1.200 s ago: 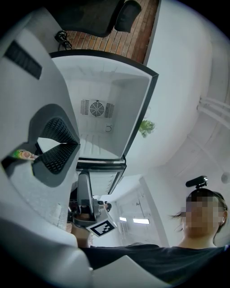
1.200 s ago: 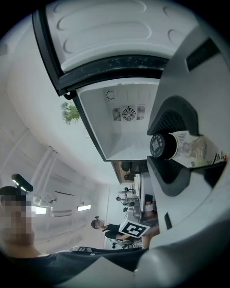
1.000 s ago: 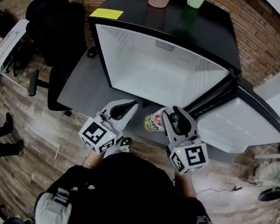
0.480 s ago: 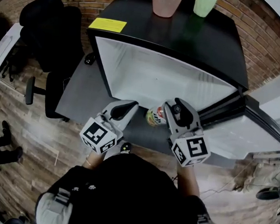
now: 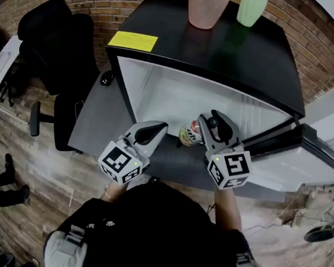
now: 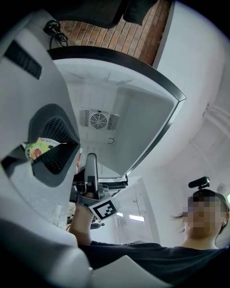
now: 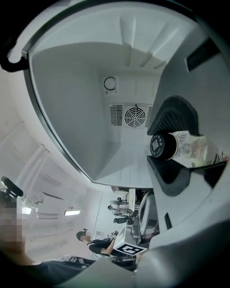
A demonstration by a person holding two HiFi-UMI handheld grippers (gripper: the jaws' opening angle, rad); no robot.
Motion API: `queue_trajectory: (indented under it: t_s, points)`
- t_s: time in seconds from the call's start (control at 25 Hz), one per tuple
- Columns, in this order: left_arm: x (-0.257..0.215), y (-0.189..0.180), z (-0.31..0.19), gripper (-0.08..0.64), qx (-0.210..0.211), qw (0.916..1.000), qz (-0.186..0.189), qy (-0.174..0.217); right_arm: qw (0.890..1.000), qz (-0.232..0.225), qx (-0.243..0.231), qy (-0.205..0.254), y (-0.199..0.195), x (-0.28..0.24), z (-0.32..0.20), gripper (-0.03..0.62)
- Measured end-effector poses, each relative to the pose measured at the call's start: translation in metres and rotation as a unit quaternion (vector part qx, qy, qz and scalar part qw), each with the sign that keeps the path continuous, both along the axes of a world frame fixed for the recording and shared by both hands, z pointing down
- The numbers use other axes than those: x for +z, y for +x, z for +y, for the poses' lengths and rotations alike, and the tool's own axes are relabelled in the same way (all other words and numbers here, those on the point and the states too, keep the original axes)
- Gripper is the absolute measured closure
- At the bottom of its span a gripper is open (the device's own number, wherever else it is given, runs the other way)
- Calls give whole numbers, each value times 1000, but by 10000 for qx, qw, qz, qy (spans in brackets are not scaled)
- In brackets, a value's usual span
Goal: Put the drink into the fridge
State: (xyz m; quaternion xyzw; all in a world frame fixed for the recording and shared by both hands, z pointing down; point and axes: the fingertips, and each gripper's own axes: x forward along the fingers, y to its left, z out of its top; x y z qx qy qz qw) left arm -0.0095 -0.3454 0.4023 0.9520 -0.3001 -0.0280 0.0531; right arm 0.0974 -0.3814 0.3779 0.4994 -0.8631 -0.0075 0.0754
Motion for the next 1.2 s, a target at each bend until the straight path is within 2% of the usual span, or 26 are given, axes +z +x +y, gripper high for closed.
queue_trajectory:
  t_s: [0.28,0.72,1.2]
  points:
    - [2,-7,-11,557,139,9999,-19,3,9998,108,162,14,-1,0,-34,453]
    - [11,-17,-26,557,144,9998,26,-146,9981,544,263,-138,-6,14,-81,453]
    - [15,-17,-35,557,173,9996,28,-240,9970,631,358,-284,0,30,-106,451]
